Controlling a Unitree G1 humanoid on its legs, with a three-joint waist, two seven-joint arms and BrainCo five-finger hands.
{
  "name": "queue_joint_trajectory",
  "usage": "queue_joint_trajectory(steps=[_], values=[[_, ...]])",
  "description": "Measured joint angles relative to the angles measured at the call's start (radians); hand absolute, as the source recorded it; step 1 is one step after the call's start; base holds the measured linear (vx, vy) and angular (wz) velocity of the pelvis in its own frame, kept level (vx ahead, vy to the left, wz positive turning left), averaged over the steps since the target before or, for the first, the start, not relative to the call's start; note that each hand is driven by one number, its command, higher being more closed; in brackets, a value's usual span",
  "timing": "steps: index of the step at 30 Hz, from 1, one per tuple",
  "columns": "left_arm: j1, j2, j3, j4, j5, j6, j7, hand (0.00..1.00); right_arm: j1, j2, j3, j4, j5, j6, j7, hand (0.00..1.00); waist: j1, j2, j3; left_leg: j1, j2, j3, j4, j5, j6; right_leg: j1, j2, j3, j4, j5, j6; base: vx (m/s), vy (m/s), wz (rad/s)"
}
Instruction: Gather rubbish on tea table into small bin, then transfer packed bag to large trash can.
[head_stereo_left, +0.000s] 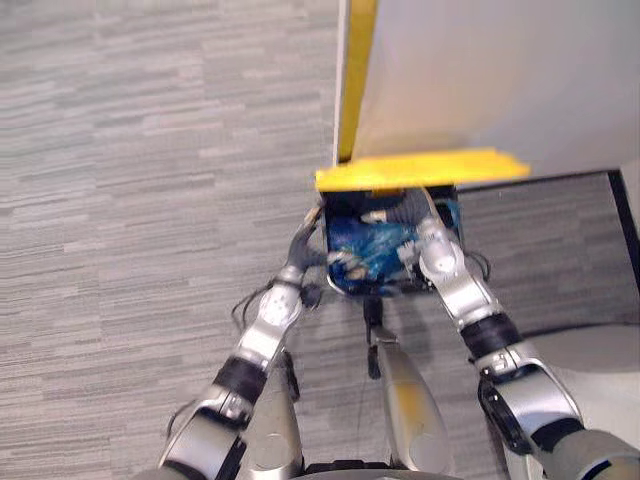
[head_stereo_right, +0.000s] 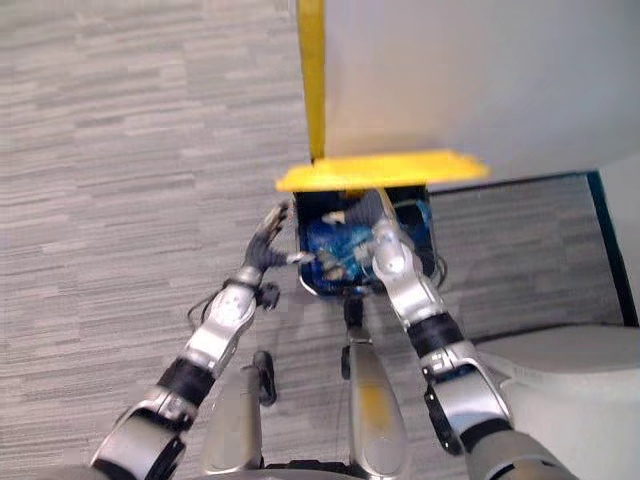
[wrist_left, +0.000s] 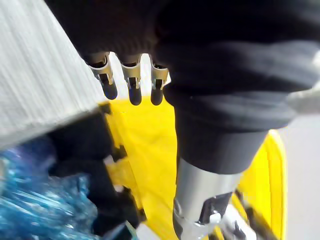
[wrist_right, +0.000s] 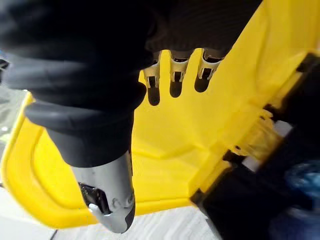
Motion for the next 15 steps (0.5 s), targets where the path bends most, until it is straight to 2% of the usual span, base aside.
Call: queue_joint_trajectory(steps=[5,8,15], values=[[0.093,-0.012,0.110,0.174,0.001,0.002,-0.018,0.00,0.111,0.051,-0.030,0.078,-0.002,-0.002,0.019,0.00,0.007,0.002,-0.059,0.076,-0.005,-0.019,-0.060,0.025,-0.008,0.079,-0.009,-0.028,-0.037,-0.003,0.005,0.08,0.016,0.15],[0.097,-0.021,0.199,0.307,0.003,0.021,-0.017,0.00,0.164,0.072,-0.060,0.119,-0.002,-0.005,0.037,0.00,0.022,0.001,-0.068,0.136,-0.007,-0.025,-0.090,0.037,-0.011,0.127,-0.013,-0.042,-0.042,-0.006,0.008,0.06,0.008,0.13],[0.162,-0.025,0.234,0.407,0.013,0.041,-0.017,0.00,0.251,0.105,-0.080,0.197,0.008,-0.013,0.039,0.00,0.024,-0.009,-0.094,0.194,-0.017,-0.003,-0.088,0.037,-0.010,0.175,-0.015,-0.015,-0.038,-0.007,0.010,-0.06,-0.006,-0.09]])
